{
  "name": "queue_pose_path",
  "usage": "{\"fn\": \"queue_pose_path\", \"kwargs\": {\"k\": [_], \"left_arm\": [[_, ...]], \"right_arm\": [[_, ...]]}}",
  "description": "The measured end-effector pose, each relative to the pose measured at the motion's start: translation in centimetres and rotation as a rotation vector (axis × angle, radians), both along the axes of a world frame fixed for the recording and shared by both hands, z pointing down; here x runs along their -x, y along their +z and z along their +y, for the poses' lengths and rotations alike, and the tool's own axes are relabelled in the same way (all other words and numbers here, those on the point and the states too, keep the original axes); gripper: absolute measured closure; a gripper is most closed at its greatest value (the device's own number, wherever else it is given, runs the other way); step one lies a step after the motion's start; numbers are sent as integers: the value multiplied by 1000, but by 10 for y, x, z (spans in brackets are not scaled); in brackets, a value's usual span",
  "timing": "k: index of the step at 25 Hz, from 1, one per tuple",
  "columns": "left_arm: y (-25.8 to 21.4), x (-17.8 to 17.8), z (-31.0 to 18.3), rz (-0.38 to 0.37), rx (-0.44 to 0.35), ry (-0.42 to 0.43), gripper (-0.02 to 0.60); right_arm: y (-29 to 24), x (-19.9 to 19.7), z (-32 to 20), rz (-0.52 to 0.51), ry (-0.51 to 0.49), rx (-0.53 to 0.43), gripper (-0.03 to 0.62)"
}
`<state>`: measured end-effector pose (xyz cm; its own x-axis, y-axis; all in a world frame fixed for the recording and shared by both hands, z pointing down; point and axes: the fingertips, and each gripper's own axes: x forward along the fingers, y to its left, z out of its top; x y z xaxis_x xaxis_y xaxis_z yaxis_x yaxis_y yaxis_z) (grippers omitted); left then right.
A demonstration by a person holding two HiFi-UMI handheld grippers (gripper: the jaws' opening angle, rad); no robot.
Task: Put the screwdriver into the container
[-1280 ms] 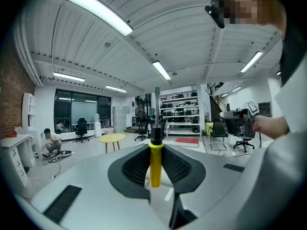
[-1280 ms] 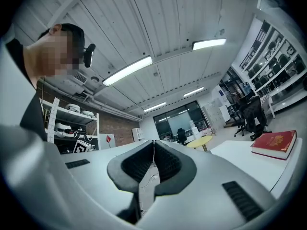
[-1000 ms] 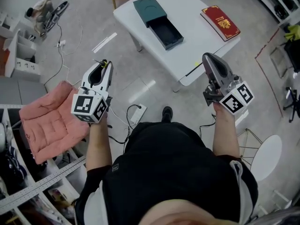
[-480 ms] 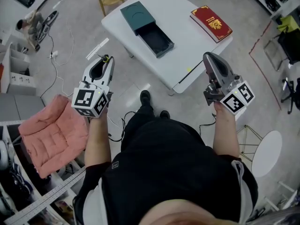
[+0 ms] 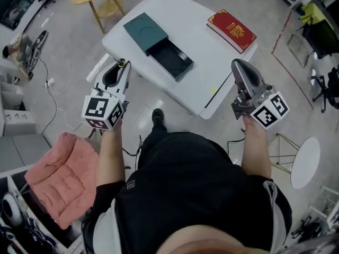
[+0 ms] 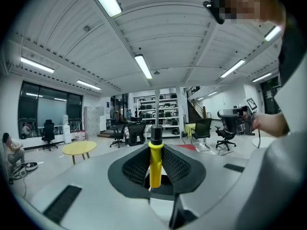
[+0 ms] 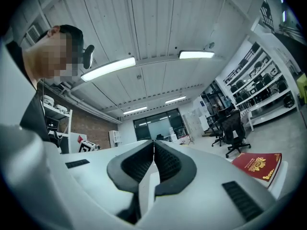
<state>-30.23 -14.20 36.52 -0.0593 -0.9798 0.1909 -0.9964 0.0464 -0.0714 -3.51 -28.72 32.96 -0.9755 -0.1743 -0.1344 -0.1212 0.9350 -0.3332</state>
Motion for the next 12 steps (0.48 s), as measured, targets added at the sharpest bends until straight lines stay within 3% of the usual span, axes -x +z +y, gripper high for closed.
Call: {"fn": "queue_pose_path", "kwargs": {"k": [12], "left_arm": [[12,97,-70,9,35,248,500]], "right_arm": [[-9,98,-5,33,182,1,563]]}}
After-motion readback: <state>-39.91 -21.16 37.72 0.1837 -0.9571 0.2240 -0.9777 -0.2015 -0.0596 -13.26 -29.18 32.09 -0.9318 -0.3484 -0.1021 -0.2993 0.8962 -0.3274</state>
